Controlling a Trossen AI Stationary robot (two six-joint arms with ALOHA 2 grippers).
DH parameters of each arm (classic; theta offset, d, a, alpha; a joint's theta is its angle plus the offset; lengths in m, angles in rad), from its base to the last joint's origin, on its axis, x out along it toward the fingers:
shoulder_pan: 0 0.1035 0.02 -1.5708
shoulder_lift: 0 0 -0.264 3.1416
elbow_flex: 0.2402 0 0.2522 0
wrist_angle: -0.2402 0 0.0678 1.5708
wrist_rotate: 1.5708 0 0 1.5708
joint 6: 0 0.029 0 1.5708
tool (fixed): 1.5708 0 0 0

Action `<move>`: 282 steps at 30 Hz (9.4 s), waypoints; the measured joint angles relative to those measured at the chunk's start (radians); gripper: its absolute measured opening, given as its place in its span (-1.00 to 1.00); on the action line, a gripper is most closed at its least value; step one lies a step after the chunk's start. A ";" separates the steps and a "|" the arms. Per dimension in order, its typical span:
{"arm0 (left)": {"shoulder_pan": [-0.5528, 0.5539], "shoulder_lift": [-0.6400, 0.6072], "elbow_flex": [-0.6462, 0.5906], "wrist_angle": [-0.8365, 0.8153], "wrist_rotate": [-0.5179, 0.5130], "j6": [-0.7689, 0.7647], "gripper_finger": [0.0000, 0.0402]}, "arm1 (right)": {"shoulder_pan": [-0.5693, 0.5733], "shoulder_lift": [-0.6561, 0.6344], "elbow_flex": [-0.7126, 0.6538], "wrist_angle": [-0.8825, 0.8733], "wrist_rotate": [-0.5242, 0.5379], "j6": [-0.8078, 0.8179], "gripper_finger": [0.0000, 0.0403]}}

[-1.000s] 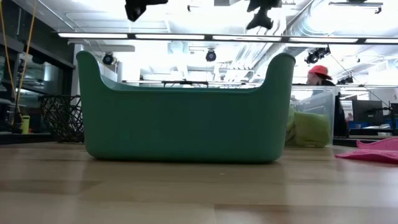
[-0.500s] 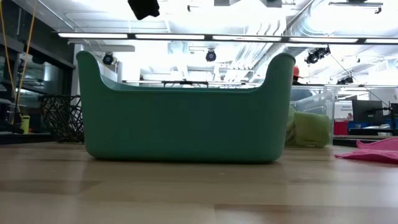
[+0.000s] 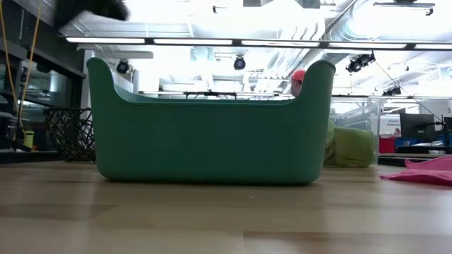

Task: Sort microfiber towel by color & place in baskets
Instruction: Put the green microfiber cloth into the transparent bin, then put the top yellow microfiber cloth into the blue bin

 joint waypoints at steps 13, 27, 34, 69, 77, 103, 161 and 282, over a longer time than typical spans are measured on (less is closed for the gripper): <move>-0.186 0.114 -0.035 0.014 0.056 -0.052 -0.08 | 0.158 0.009 0.000 0.057 0.091 0.092 0.24; -0.219 0.107 -0.305 -0.011 0.103 -0.054 -0.08 | 0.183 0.009 0.000 0.059 0.180 0.156 0.24; -0.227 0.107 -0.336 0.010 0.192 -0.037 -0.08 | 0.183 0.009 0.000 0.059 0.207 0.155 0.24; -0.016 -0.081 0.668 0.046 -0.454 0.305 -1.00 | 0.183 0.006 -0.001 0.185 0.259 0.018 0.24; 0.227 -0.154 0.577 0.378 -0.706 0.667 -1.00 | 0.182 -0.051 -0.001 0.394 0.351 -0.031 0.24; 0.771 0.369 0.331 2.273 -0.184 0.310 -1.00 | 0.130 -0.165 -0.001 0.361 0.645 -0.105 0.24; 0.880 0.092 0.294 1.189 -0.122 0.655 -0.36 | -0.551 -0.140 -0.696 0.451 0.144 0.160 0.14; 0.794 -1.053 -0.769 1.754 -0.361 0.347 -0.97 | -0.363 0.426 -0.772 1.168 -0.033 -0.140 -0.97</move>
